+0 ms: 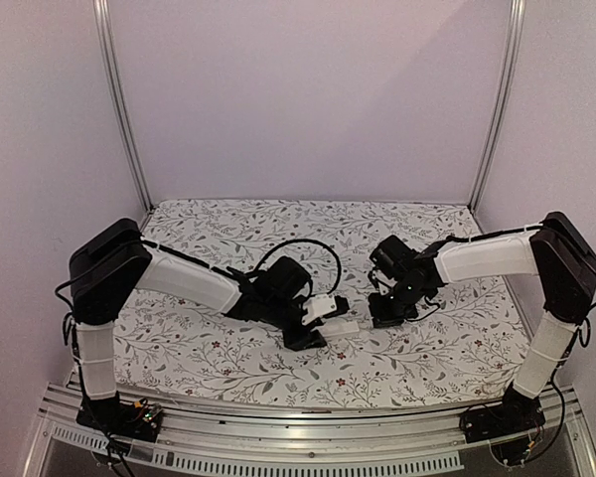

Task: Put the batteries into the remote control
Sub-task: Load the battery cover onto the remote control without the battery cover.

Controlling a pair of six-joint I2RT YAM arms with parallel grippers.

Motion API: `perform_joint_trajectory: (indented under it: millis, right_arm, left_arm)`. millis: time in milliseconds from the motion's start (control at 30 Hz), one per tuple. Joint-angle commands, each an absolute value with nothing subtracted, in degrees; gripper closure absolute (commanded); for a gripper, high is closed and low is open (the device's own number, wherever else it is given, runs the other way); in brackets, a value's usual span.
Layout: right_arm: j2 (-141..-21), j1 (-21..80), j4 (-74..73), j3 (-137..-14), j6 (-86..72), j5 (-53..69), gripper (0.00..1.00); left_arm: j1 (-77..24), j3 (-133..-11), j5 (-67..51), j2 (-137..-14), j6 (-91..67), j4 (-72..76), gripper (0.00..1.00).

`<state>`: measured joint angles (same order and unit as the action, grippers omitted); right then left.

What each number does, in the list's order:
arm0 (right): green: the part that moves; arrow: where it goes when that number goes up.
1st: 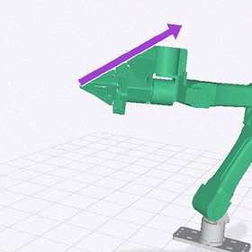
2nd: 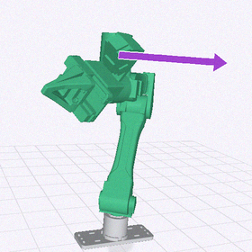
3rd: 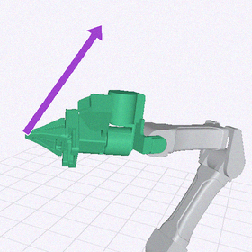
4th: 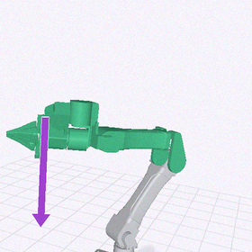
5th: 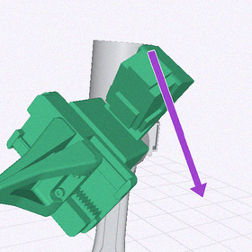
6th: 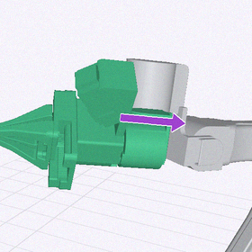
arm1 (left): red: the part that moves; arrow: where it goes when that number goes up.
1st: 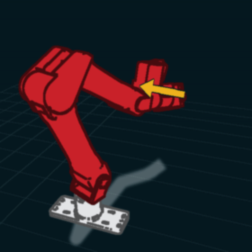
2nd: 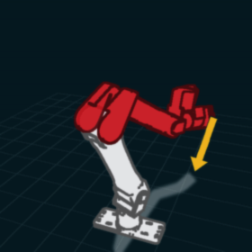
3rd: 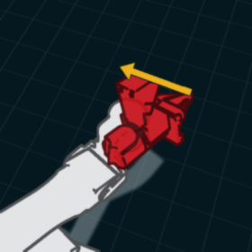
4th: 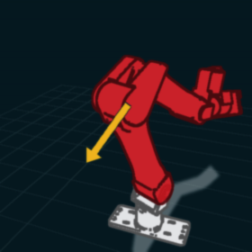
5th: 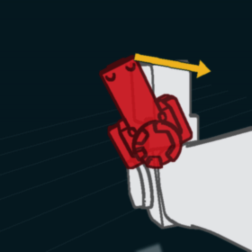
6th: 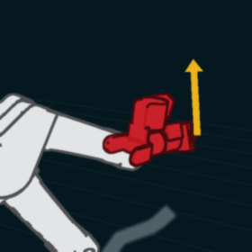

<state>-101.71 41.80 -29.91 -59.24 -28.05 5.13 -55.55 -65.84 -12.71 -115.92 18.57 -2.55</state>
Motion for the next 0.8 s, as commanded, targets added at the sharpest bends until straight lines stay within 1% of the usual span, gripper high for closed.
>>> perform_joint_trajectory:
  millis: [0, 100, 233, 333, 500, 700, 767]
  right_arm:
    - [-100.52, 41.83, -30.47, -58.75, -27.27, 4.94, 1.00]
    - [-100.55, 41.81, -30.30, -59.09, -27.13, 5.52, 1.00]
    - [-100.48, 41.87, -29.68, -59.33, -26.97, 6.77, 1.00]
    - [-100.29, 42.22, -29.47, -59.33, -27.07, 7.60, 1.00]
    - [-100.45, 42.80, -29.08, -59.23, -27.27, 8.35, 1.00]
    - [-100.46, 42.81, -28.36, -59.49, -26.92, 8.88, 1.00]
    - [-100.45, 42.82, -28.13, -59.44, -26.68, 8.96, 1.00]
  left_arm:
    - [-54.65, -62.55, -10.49, -115.02, 21.25, -8.41, 0.43]
    - [-54.16, -62.66, -9.36, -114.76, 22.06, -11.86, 0.40]
    - [-53.79, -62.10, -8.80, -114.30, 21.79, -14.43, 0.41]
    - [-53.84, -60.99, -8.95, -113.06, 20.79, -14.52, 0.43]
    - [-53.24, -56.32, -8.95, -109.71, 20.33, -11.70, 0.43]
    - [-52.57, -49.53, -10.30, -103.83, 21.53, -3.01, 0.32]
    - [-51.97, -49.43, -10.88, -103.21, 21.48, -3.07, 0.32]
